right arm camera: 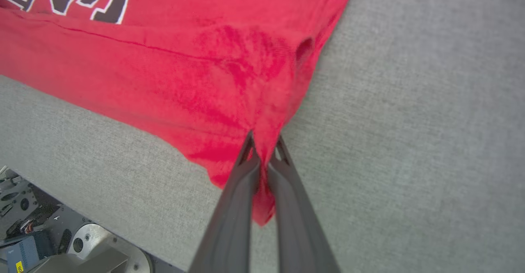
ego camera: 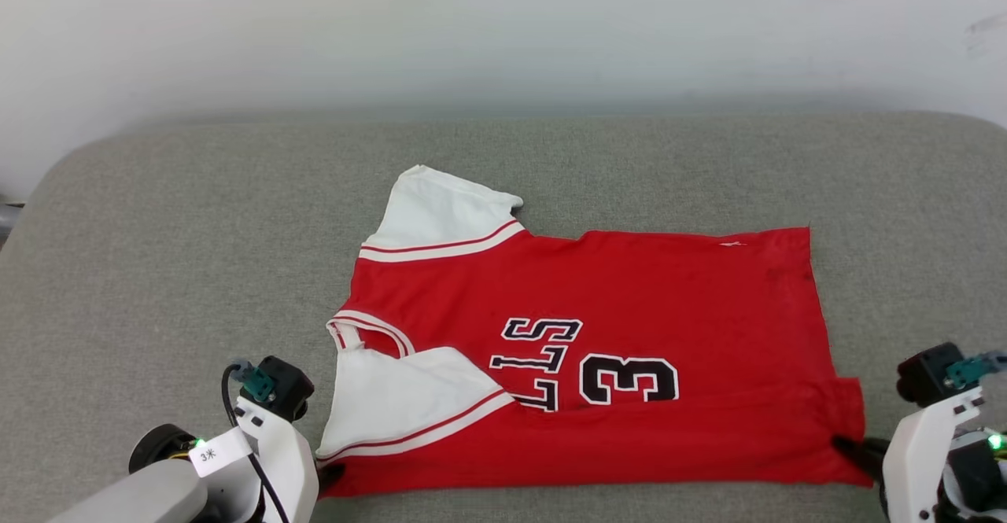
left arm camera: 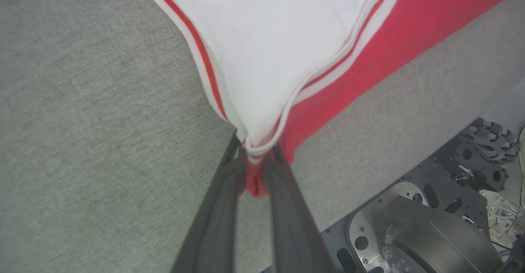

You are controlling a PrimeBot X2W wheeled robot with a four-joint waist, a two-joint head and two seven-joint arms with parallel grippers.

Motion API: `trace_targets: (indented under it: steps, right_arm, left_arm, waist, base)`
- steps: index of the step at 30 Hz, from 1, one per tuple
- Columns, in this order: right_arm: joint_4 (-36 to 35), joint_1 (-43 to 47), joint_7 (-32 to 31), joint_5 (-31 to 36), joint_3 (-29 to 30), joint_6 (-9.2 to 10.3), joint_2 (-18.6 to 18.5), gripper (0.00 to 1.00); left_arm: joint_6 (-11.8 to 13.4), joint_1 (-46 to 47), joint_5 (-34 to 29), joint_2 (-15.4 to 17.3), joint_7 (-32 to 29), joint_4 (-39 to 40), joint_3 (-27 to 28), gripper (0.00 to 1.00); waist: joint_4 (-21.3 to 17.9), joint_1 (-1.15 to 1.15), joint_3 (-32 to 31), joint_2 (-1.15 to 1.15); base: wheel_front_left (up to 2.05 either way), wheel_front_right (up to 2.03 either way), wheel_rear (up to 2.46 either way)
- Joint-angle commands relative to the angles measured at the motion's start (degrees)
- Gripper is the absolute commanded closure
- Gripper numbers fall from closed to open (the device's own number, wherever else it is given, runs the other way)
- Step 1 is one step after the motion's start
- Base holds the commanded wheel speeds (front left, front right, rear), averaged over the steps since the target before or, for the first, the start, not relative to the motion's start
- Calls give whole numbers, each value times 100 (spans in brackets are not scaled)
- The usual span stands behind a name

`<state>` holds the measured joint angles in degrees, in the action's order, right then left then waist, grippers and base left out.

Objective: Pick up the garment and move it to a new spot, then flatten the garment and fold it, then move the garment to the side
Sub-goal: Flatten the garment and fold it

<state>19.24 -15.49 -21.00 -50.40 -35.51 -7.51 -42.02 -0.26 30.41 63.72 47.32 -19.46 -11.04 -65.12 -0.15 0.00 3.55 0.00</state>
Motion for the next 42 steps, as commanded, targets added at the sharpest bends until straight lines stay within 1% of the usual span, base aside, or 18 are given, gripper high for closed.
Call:
trace_targets:
  steps: [1, 8, 9, 10, 11, 12, 16, 17, 19, 21, 24, 29, 35, 37, 39, 42]
  right_arm:
    - [54, 73, -34, -29, 14, 5, 85, 100]
    - [469, 12, 50, 124, -25, 6, 331, 100]
    - [514, 2, 112, 149, -26, 6, 350, 95]
    - [542, 9, 186, 143, -13, 6, 382, 52]
    - [538, 24, 276, 151, 5, 6, 402, 6]
    - [535, 37, 395, 180, 46, 6, 402, 0]
    - [412, 138, 878, 290, 197, 6, 385, 0]
    - [412, 138, 878, 290, 197, 6, 385, 0]
    - [287, 150, 1134, 325, 337, 6, 385, 0]
    - [121, 150, 1401, 464, 473, 6, 366, 0]
    - [-62, 112, 1843, 756, 748, 5, 485, 0]
    - [-331, 86, 2594, 1394, 1479, 6, 886, 0]
    - [-770, 264, 3133, 2152, 2346, 5, 1566, 0]
    - [-969, 306, 3216, 2406, 2581, 5, 1808, 0]
    - [-1193, 363, 3204, 2602, 2696, 5, 2004, 0]
    - [-1529, 405, 3105, 2815, 2759, 6, 2166, 0]
  left_arm:
    - [29, -79, -7, -61, 20, -80, -30, 100]
    - [-88, -142, 40, -278, 95, -650, -75, 100]
    - [-99, -143, 22, -299, 119, -725, -81, 100]
    - [-101, -148, 38, -315, 172, -776, -52, 100]
    - [-106, -142, 55, -321, 224, -804, -16, 37]
    - [-87, -118, 29, -310, 305, -824, 17, 0]
    - [-45, 4, -110, -185, 477, -704, 66, 0]
    - [-45, 4, -110, -185, 477, -704, 66, 0]
    - [-13, 88, -196, -84, 527, -557, 106, 0]
    - [28, 164, -228, 16, 562, -377, 173, 0]
    - [106, 388, -335, 162, 645, -144, 307, 0]
    - [273, 914, -661, 261, 995, 45, 622, 0]
    - [351, 1578, -834, 64, 1179, -142, 923, 0]
    - [304, 1799, -840, -15, 1123, -257, 979, 0]
    - [259, 2025, -750, -92, 1060, -398, 1091, 0]
    - [123, 2419, -690, -171, 807, -672, 1145, 0]
  waist:
    - [-20, 0, 62, 0]
    - [-36, 0, 186, 0]
    - [-31, 0, 180, 0]
    - [-24, 0, 168, 0]
    - [-14, 0, 147, 0]
    - [-5, 0, 116, 0]
    - [12, 0, -18, 0]
    - [12, 0, -18, 0]
    - [10, 0, -60, 0]
    - [-3, 0, -88, 0]
    - [-49, 0, -89, 0]
    - [-183, 0, 35, 0]
    - [-425, 0, 363, 0]
    - [-525, 0, 524, 0]
    - [-637, 0, 711, 0]
    - [-796, 0, 1021, 0]
  base:
    - [0, 0, 0]
    - [0, 0, 0]
    - [0, 0, 0]
    - [0, 0, 0]
    - [0, 0, 0]
    - [0, 0, 0]
    - [0, 0, 0]
    - [0, 0, 0]
    - [0, 0, 0]
    - [0, 0, 0]
    - [0, 0, 0]
    - [0, 0, 0]
    - [0, 0, 0]
    - [0, 0, 0]
    - [0, 0, 0]
    - [0, 0, 0]
